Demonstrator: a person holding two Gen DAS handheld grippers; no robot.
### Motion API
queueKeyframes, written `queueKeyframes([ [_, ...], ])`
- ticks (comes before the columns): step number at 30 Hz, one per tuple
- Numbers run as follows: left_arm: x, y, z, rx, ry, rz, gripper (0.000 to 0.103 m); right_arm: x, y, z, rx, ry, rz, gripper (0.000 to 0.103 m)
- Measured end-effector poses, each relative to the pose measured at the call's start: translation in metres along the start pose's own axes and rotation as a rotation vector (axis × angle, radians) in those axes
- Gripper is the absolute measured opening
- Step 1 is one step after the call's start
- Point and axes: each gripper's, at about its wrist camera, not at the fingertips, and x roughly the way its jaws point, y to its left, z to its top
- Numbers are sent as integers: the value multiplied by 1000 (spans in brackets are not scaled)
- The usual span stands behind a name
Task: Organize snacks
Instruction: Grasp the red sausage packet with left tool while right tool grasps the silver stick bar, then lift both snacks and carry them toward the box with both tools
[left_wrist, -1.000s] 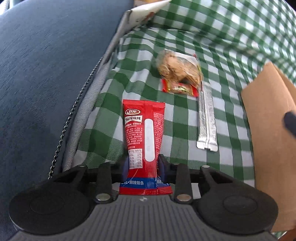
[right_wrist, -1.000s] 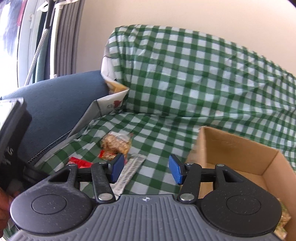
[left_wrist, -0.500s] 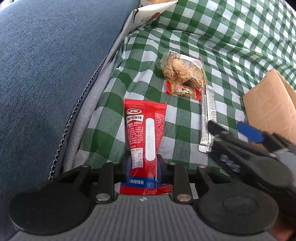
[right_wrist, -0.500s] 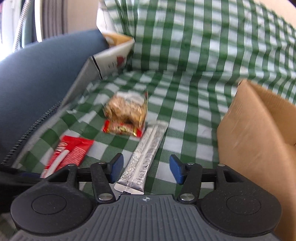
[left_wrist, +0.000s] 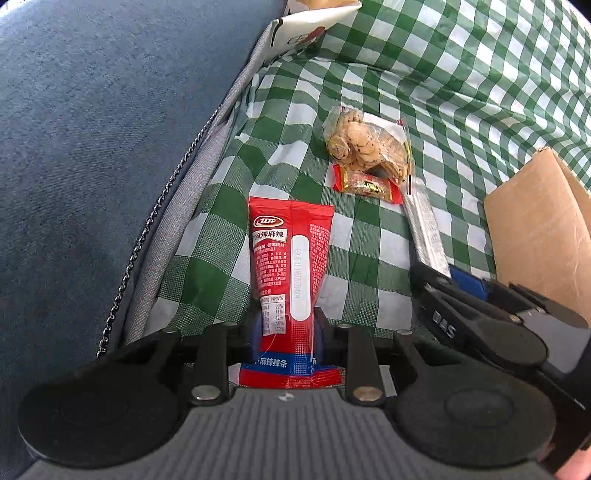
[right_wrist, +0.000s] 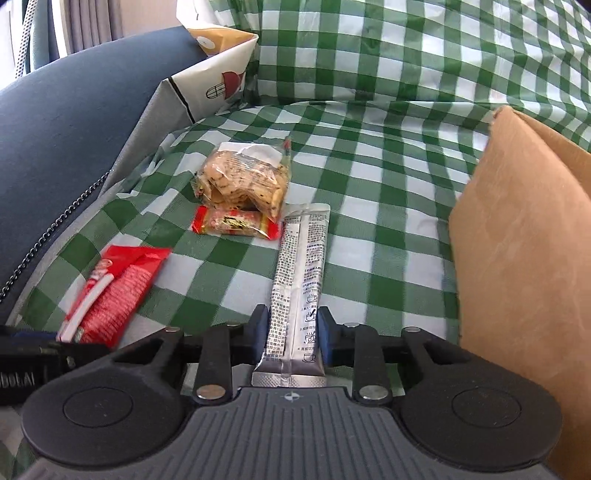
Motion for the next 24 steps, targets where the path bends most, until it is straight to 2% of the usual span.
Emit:
queueKeyframes([
  [5, -6, 2, -2, -6, -9, -19, 29, -20, -8, -8, -11, 15, -13, 28],
  [10, -11, 4, -5, -10, -14, -43, 29, -48, 0, -24, -105, 9, -31, 28],
  [16, -17, -8, -10, 33, -29, -61, 29, -64, 5, -48, -138, 87, 11, 29],
  [20, -9, -17, -14, 74, 8, -27, 30, -66, 10, -58, -165, 109, -9, 30],
  [24, -3, -20, -15, 97, 27, -13, 31, -60, 4, -56, -124, 129, -5, 33],
])
